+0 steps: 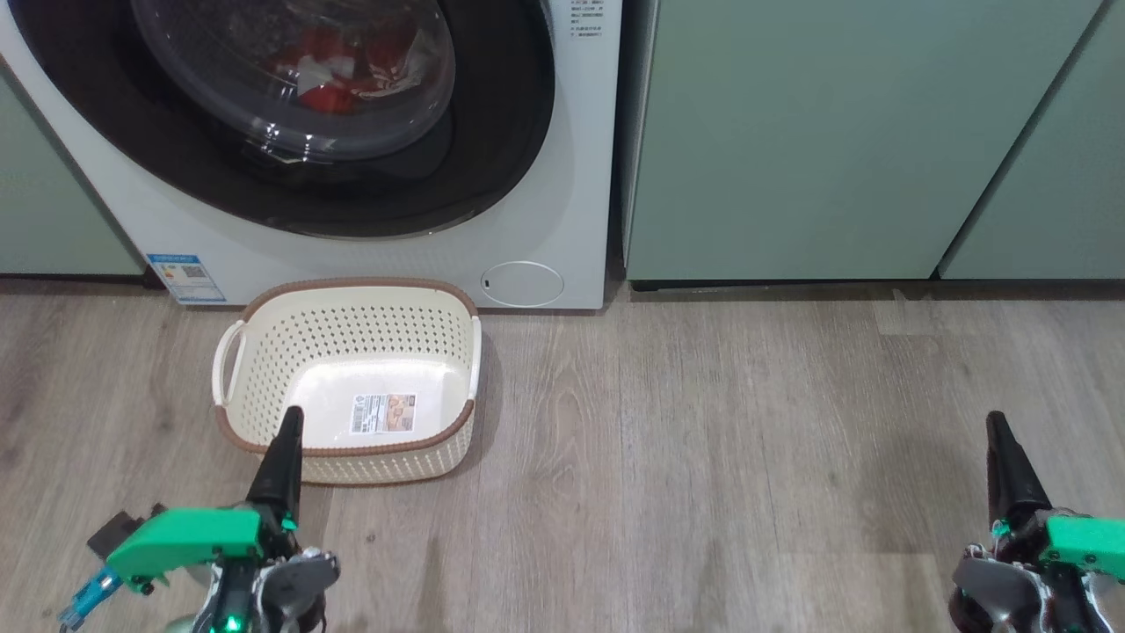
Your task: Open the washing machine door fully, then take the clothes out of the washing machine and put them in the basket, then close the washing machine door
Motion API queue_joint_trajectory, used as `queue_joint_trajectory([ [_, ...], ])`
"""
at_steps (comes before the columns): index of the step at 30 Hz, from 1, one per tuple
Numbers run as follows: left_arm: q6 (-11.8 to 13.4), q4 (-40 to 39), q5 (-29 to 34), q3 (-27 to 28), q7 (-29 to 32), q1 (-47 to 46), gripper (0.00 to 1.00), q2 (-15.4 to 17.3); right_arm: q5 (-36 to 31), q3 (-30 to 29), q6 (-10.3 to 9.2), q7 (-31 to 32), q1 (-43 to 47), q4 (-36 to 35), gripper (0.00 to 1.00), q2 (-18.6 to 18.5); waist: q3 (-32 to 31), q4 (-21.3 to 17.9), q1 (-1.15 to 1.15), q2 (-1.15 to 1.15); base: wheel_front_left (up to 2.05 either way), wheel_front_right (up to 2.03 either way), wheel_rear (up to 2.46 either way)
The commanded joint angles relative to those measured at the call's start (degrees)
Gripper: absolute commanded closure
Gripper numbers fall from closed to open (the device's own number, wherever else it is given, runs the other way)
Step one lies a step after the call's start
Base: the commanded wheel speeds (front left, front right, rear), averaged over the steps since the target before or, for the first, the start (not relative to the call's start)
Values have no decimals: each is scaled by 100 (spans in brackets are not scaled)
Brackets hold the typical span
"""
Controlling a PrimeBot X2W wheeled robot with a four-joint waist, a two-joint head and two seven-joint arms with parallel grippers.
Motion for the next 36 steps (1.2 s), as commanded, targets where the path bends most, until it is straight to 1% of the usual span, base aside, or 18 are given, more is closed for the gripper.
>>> queue_joint_trajectory([
  [1, -39, -188, 59, 187, 32, -320, 100, 35, -48, 112, -3, 30, -257, -211, 100, -21, 0, 0, 0, 0, 0, 0, 0],
  [2, 0, 0, 0, 1, 0, 0, 0, -1, 0, 0, 0, 0, 0, 0, 0, 0, 0, 0, 0, 0, 0, 0, 0],
  [7, 7, 393, 0, -17, -4, 266, 0, -47, 0, 10, 1, -4, 185, 413, 0, 77, 1, 0, 0, 0, 0, 0, 0],
  [15, 4, 349, 192, -24, -138, 192, 0, -43, -96, 93, 1, -138, 134, 344, 0, 71, 15, 2, 0, 0, 0, 0, 0],
  [24, 0, 246, 715, 32, -290, 121, 0, -38, -749, 154, 1, -290, 72, 186, 0, 65, 35, 9, 0, 0, 0, 0, 0],
  [28, 6, 179, 1079, 51, -357, 92, 0, -36, -1082, 188, 0, -357, 46, 121, 0, 63, 44, 16, 0, 0, 0, 0, 0],
  [36, 141, -24, 1861, -33, -491, 56, 0, -31, -1846, 273, 0, -492, 0, -39, 0, 57, 60, 29, 0, 0, 0, 0, 0],
])
